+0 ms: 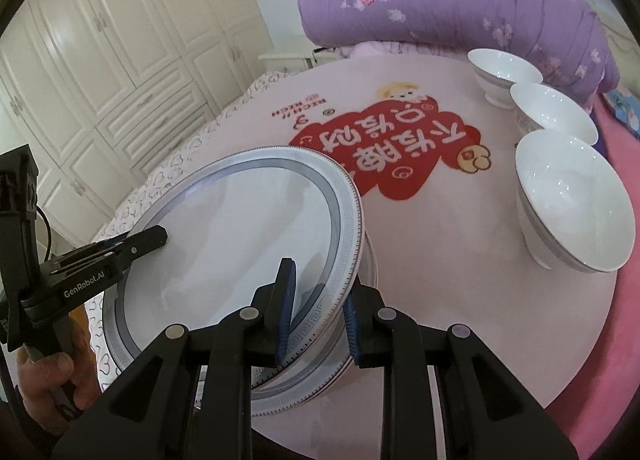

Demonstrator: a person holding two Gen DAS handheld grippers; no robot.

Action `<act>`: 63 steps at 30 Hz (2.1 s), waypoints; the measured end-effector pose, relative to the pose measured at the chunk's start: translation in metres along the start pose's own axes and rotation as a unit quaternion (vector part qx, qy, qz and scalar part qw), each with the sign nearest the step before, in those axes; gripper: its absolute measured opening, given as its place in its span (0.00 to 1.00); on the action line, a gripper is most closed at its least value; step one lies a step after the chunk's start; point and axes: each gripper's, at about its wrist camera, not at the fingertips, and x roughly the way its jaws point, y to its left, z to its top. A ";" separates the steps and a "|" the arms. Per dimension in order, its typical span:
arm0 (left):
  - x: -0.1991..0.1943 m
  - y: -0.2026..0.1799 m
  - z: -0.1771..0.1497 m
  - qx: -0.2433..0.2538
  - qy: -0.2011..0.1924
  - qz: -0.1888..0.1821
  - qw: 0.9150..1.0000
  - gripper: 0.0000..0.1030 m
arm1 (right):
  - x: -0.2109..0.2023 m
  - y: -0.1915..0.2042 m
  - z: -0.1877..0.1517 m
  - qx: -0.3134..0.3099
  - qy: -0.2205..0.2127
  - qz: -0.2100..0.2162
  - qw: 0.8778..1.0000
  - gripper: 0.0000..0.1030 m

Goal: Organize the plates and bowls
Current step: 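Carry the small plate with the right gripper over the stacked plates, then lower the small plate onto the plate stack and open the right gripper, then move the right tool toward the large white bowl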

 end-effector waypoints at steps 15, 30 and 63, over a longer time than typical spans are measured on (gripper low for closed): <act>0.020 -0.001 -0.020 0.018 0.010 0.013 1.000 0.23 | 0.010 0.002 -0.011 -0.019 0.022 -0.014 0.999 0.23; 0.020 -0.001 -0.026 0.032 0.005 0.021 0.999 0.22 | 0.008 0.006 -0.014 -0.038 0.017 -0.027 0.999 0.27; -0.007 -0.019 0.018 0.038 -0.034 -0.001 0.999 0.99 | -0.023 -0.019 0.019 0.011 -0.074 -0.033 0.997 1.00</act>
